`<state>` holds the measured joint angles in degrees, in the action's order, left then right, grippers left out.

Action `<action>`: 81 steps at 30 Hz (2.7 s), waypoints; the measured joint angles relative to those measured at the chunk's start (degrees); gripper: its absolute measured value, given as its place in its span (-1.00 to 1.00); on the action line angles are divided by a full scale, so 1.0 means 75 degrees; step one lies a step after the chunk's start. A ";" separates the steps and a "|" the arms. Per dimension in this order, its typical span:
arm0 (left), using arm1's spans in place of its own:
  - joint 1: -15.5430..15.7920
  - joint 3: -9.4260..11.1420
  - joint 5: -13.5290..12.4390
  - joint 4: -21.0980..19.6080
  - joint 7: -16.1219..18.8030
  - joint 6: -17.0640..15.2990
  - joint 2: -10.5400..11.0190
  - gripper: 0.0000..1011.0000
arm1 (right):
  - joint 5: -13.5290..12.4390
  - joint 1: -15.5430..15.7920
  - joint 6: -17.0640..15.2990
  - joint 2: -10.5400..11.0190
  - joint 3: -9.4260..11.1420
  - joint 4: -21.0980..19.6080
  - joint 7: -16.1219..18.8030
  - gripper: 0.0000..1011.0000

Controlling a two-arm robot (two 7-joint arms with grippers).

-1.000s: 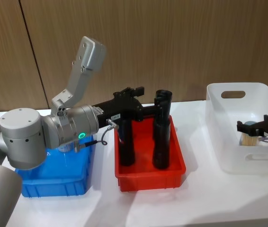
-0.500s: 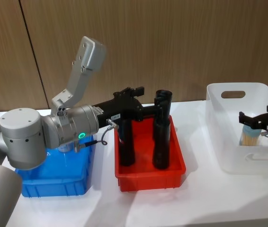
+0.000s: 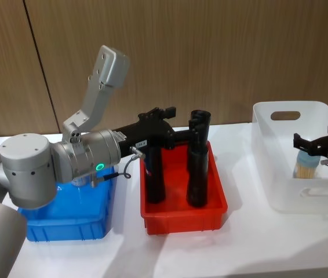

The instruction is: Pick the cotton swabs from the blue box and place them into the white box.

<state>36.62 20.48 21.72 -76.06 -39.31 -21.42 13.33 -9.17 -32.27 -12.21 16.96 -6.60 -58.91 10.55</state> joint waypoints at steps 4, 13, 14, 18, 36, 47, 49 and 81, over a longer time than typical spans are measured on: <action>-0.0121 0.0027 -0.0048 -0.0092 0.0204 0.0110 0.0045 0.99 | -0.0027 0.0124 0.0041 0.0011 -0.0025 -0.0160 -0.0020 0.98; -0.0605 0.0145 -0.0266 -0.0458 0.1018 0.0544 0.0225 0.99 | -0.0172 0.0737 0.0228 0.0056 -0.0146 -0.0942 -0.0143 0.98; -0.0654 0.0157 -0.0289 -0.0492 0.1101 0.0590 0.0243 0.99 | -0.0184 0.0794 0.0247 0.0061 -0.0157 -0.1020 -0.0153 0.98; -0.0880 0.0212 -0.0394 -0.0661 0.1481 0.0791 0.0328 0.99 | -0.0247 0.1091 0.0341 0.0082 -0.0214 -0.1395 -0.0215 0.98; -0.1984 0.0485 -0.0884 -0.1479 0.3330 0.1779 0.0738 0.99 | -0.0548 0.2472 0.0768 0.0182 -0.0481 -0.3157 -0.0501 0.98; -0.2626 0.0639 -0.1163 -0.1953 0.4401 0.2345 0.0974 0.99 | -0.0740 0.3334 0.1037 0.0245 -0.0649 -0.4267 -0.0676 0.98; -0.2752 0.0670 -0.1223 -0.2051 0.4621 0.2467 0.1023 0.99 | -0.0767 0.3443 0.1066 0.0253 -0.0670 -0.4398 -0.0695 0.98; -0.3071 0.0739 -0.1365 -0.2283 0.5159 0.2751 0.1141 0.99 | -0.0976 0.4415 0.1371 0.0317 -0.0845 -0.5644 -0.0900 0.98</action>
<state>13.59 26.02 11.48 -93.18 -0.62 -0.79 21.89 -16.50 0.84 -1.93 19.33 -12.94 -101.24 3.80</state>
